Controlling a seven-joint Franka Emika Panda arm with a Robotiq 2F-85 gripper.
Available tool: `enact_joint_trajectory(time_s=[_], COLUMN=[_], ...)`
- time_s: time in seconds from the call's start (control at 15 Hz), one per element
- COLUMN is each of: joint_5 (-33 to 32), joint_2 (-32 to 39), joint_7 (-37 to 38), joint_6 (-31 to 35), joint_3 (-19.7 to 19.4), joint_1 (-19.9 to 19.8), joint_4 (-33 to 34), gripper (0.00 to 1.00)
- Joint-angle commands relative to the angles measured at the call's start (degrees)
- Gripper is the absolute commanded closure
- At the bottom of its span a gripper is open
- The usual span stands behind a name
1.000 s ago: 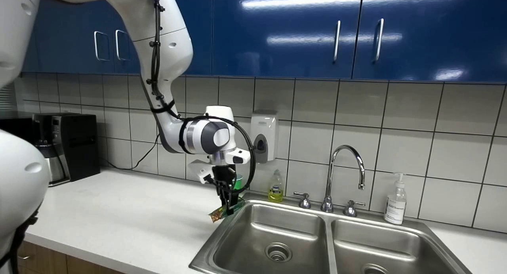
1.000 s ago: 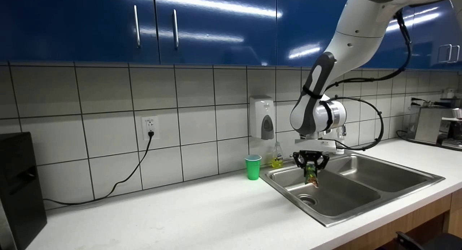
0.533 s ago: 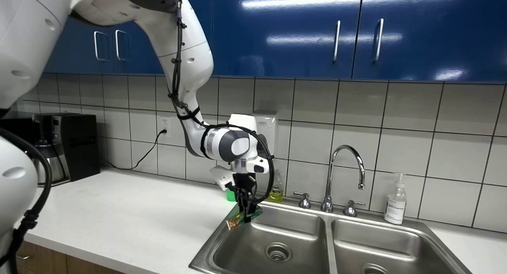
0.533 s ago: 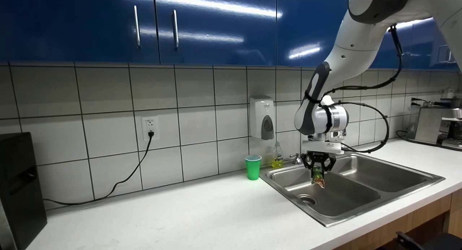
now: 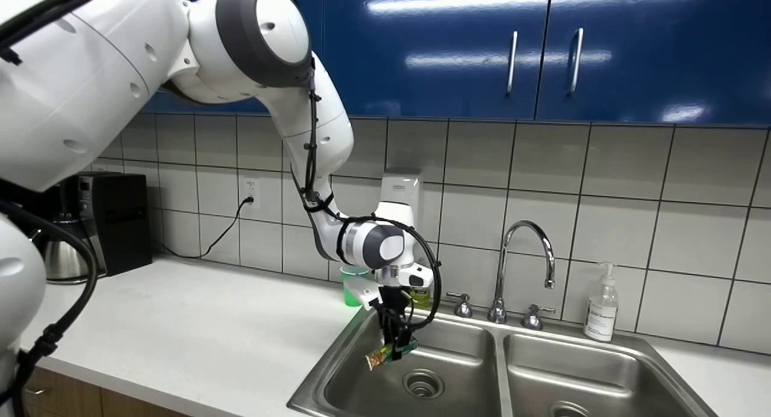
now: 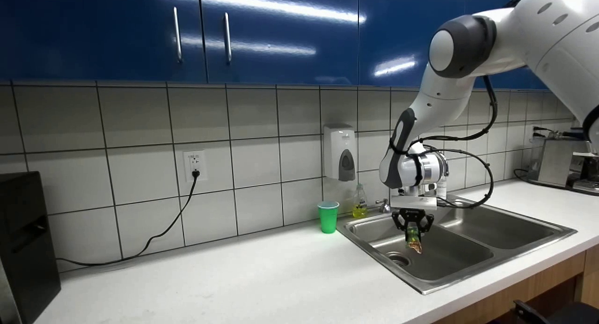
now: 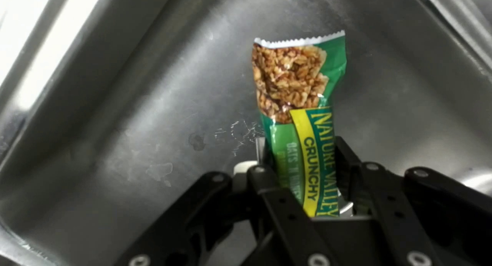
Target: Pick up the green object from the counter and put it in the sink
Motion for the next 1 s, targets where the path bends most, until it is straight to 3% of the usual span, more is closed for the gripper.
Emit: enact_joint_trajectory(time_s=[0.0,0.93], joint_5=[1.3,1.0], joint_2=[7.3,23.8], joint_7=[-1.2,-0.7], joint_6=[-3.7,-5.3], joint_3=[1.1,0.8], joint_1=[-1.9,-2.1], joint_4=[8.3,23.7], gripper=[0.84,0.84])
